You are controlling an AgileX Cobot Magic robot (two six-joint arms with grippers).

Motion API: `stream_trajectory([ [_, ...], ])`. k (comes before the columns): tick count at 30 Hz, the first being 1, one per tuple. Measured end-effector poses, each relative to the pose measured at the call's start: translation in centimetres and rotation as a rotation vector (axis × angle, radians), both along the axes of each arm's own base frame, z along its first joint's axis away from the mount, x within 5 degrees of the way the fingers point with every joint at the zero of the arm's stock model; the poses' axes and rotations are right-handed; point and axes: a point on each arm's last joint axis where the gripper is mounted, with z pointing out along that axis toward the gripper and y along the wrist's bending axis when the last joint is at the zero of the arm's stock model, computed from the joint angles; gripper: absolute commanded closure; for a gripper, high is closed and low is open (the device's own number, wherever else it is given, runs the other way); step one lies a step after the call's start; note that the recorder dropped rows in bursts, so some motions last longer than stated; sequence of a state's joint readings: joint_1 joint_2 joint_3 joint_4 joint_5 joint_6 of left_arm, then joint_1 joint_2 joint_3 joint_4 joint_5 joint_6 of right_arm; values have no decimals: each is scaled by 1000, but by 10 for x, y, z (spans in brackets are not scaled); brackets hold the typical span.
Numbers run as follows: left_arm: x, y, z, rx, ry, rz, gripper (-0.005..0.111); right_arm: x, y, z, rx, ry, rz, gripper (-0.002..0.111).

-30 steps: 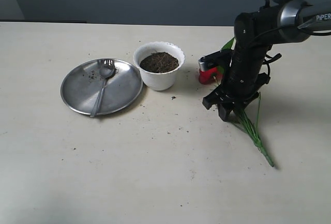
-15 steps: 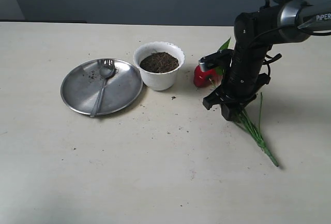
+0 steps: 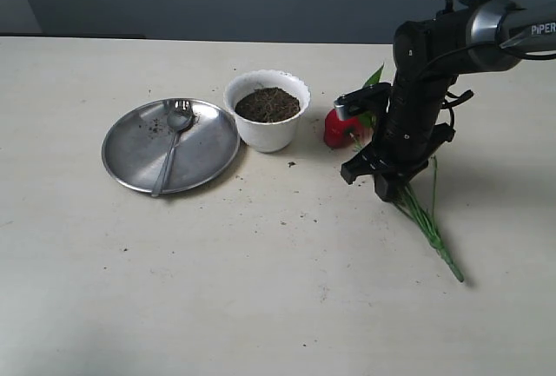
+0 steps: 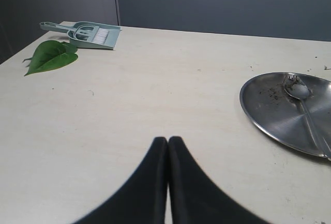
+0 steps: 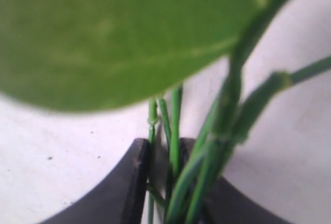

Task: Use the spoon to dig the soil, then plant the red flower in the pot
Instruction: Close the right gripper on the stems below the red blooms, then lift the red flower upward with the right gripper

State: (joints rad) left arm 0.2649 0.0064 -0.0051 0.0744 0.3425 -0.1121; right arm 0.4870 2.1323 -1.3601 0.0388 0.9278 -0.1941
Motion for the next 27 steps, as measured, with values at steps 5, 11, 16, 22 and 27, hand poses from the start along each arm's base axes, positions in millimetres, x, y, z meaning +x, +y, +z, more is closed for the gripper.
stream_trajectory([
  [5,0,0,0,0,0,0,106,0,0,0,-1,2,-10,109],
  [11,0,0,0,0,0,0,106,0,0,0,-4,1,-8,109],
  [16,0,0,0,0,0,0,106,0,1,1,-9,-7,2,109],
  [22,0,0,0,0,0,0,106,5,2,5,-5,-35,7,109],
  [27,0,0,0,0,0,0,106,16,6,28,33,-141,3,109],
])
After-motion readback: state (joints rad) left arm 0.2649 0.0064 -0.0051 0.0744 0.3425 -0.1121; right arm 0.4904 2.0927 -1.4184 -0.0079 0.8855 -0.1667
